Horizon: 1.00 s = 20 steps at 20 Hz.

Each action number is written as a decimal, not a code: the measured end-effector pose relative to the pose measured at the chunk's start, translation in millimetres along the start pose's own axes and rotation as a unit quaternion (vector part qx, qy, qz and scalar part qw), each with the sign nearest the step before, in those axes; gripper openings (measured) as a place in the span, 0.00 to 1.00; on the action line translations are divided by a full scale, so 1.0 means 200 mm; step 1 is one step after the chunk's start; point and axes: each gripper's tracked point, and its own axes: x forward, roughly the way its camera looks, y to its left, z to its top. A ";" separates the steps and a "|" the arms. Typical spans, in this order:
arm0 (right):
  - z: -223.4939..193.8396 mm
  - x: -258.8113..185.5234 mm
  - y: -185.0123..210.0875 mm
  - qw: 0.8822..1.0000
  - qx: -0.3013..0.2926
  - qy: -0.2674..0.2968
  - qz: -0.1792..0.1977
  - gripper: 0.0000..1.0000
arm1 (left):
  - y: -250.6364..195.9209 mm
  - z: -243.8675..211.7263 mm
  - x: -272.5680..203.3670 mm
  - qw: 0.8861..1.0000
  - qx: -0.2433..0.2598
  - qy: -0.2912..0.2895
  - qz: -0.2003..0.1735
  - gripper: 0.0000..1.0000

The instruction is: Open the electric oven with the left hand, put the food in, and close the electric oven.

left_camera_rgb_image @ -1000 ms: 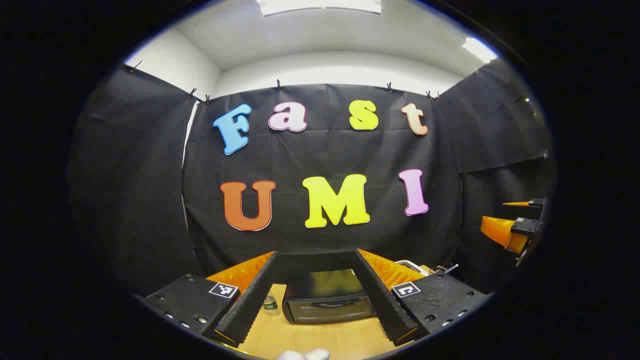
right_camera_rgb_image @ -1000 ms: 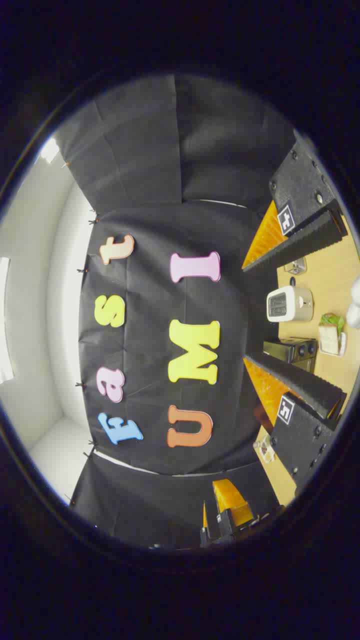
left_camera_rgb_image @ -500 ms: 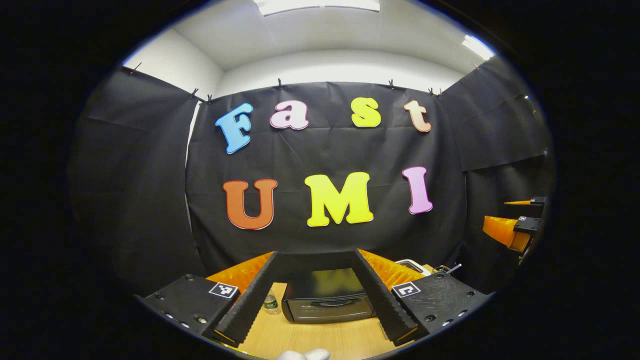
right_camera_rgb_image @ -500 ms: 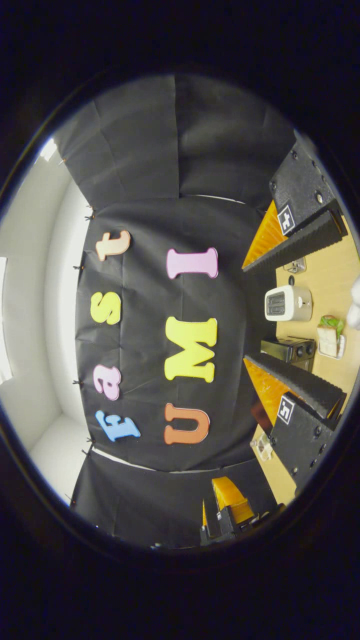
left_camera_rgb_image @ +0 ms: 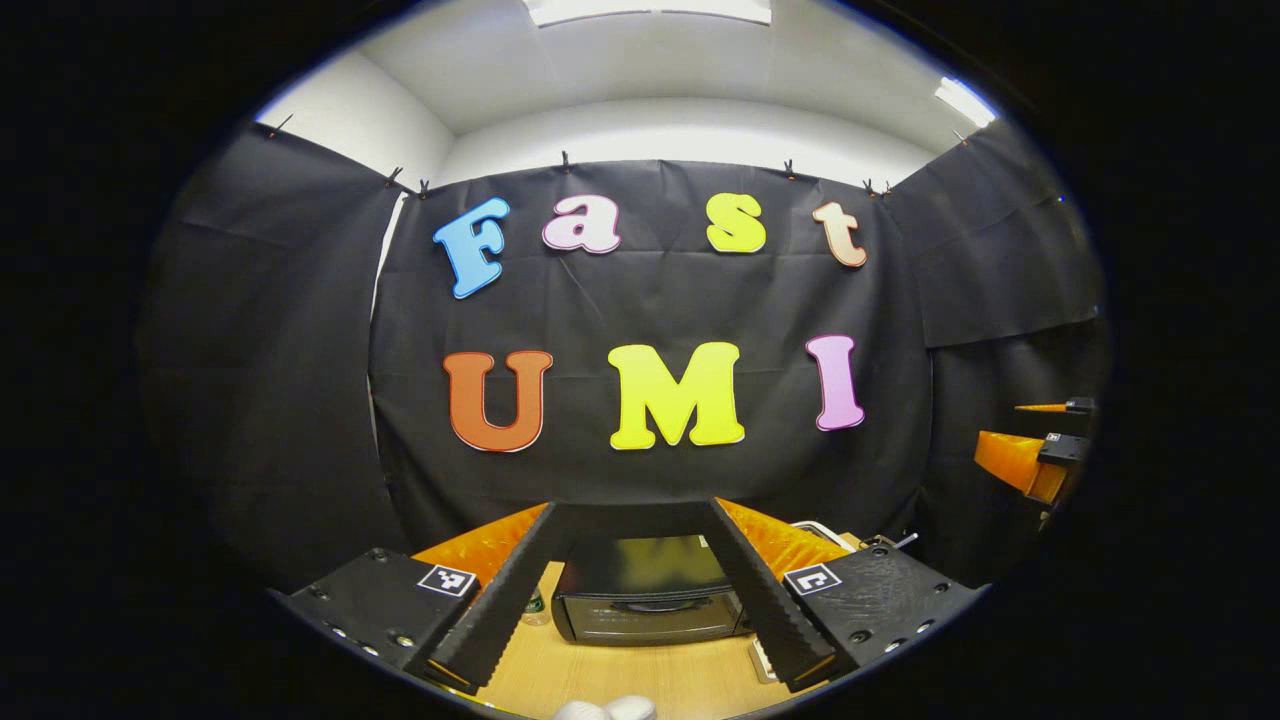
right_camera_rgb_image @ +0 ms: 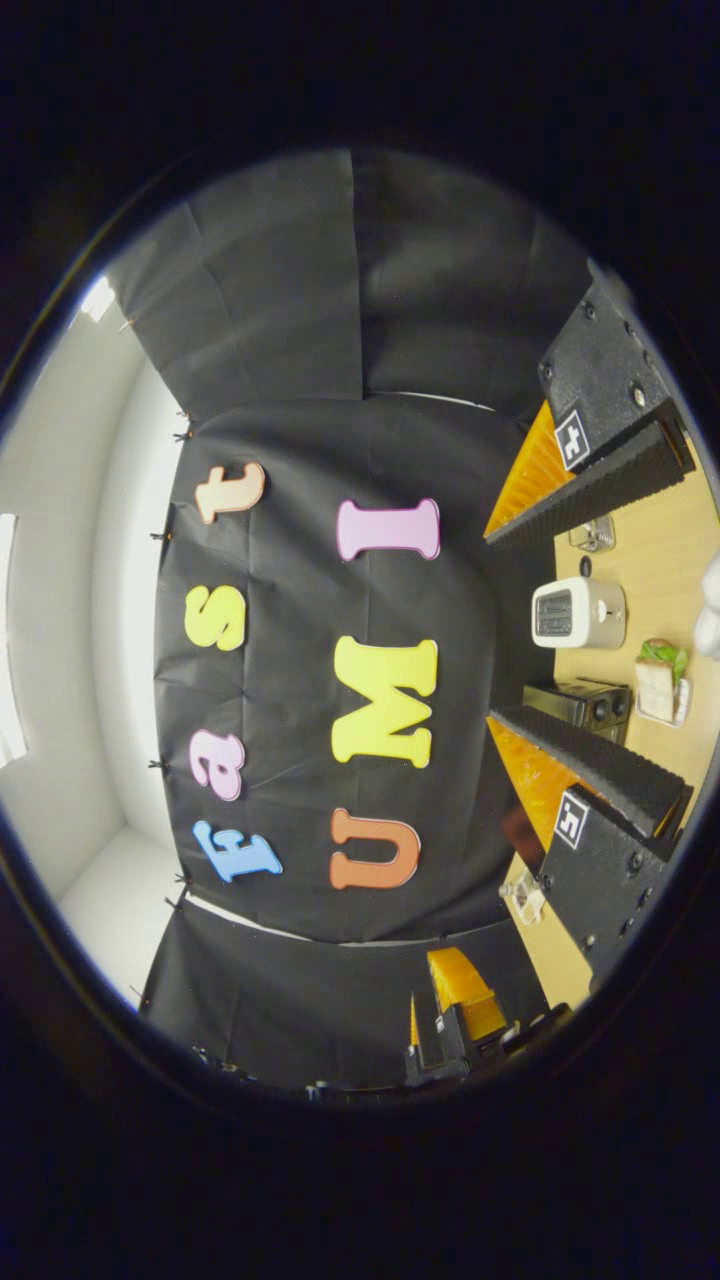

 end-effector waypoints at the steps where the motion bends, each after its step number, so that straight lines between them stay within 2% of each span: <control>1: 0.01 0.00 -0.02 1.000 0.001 -0.003 0.000 1.00 | -0.01 -0.04 0.04 1.000 -0.003 0.005 -0.003 0.96; 3: 0.01 -0.01 -0.06 1.000 0.001 -0.006 -0.003 1.00 | -0.03 -0.15 0.13 1.000 -0.004 0.016 -0.005 0.96; 4: 0.01 -0.02 -0.08 1.000 -0.003 -0.005 -0.004 0.95 | -0.05 -0.21 0.20 1.000 -0.003 0.021 -0.006 0.96; 5: 0.02 -0.02 -0.10 1.000 -0.008 -0.005 -0.008 1.00 | -0.07 -0.30 0.26 0.999 0.001 0.032 -0.007 0.96; 6: 0.01 -0.03 -0.12 1.000 -0.014 -0.003 -0.011 1.00 | -0.08 -0.37 0.32 0.999 0.005 0.042 -0.007 0.96; 7: 0.01 -0.03 -0.14 1.000 -0.019 0.000 -0.013 0.95 | -0.10 -0.46 0.39 0.998 0.002 0.055 -0.010 0.96; 9: -0.01 -0.04 -0.19 0.999 -0.028 0.008 -0.021 0.95 | -0.15 -0.65 0.51 0.996 -0.012 0.087 -0.012 0.96; 10: -0.03 -0.04 -0.21 0.999 -0.030 0.013 -0.023 1.00 | -0.16 -0.75 0.57 0.994 -0.017 0.107 -0.009 0.96; 11: -0.04 -0.05 -0.22 0.999 -0.030 0.018 -0.027 0.95 | -0.16 -0.84 0.62 0.992 -0.017 0.124 -0.007 0.96; 13: -0.06 -0.06 -0.27 0.998 -0.035 0.027 -0.037 0.95 | -0.16 -0.98 0.72 0.988 -0.015 0.154 -0.004 0.96; 14: -0.07 -0.06 -0.29 0.998 -0.039 0.031 -0.043 1.00 | -0.17 -1.04 0.74 0.986 -0.014 0.166 -0.004 0.96; 19: -0.09 -0.05 -0.32 0.997 -0.042 0.043 -0.055 1.00 | -0.16 -1.29 0.79 0.976 0.001 0.217 0.000 0.96; 20: -0.09 -0.05 -0.31 0.997 -0.042 0.043 -0.056 1.00 | -0.15 -1.34 0.78 0.972 -0.002 0.233 0.000 0.88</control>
